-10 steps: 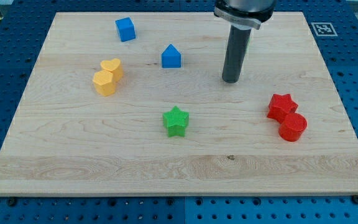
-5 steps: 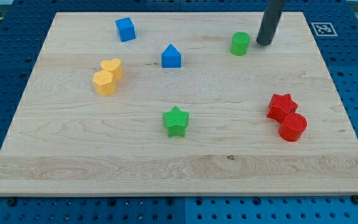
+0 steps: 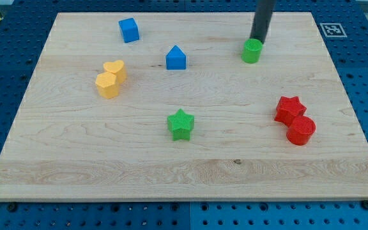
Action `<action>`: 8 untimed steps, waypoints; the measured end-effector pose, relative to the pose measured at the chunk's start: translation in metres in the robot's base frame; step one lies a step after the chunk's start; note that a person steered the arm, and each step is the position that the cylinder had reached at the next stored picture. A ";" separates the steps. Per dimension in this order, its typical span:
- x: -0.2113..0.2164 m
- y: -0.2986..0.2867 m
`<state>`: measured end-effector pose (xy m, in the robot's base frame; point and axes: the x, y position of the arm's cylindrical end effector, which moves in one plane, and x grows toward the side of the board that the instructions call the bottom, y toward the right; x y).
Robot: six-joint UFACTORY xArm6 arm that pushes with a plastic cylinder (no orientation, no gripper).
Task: Push the green circle towards the bottom center
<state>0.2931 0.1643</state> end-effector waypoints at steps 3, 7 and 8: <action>0.023 0.004; 0.011 -0.040; 0.010 -0.054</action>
<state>0.3034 0.1105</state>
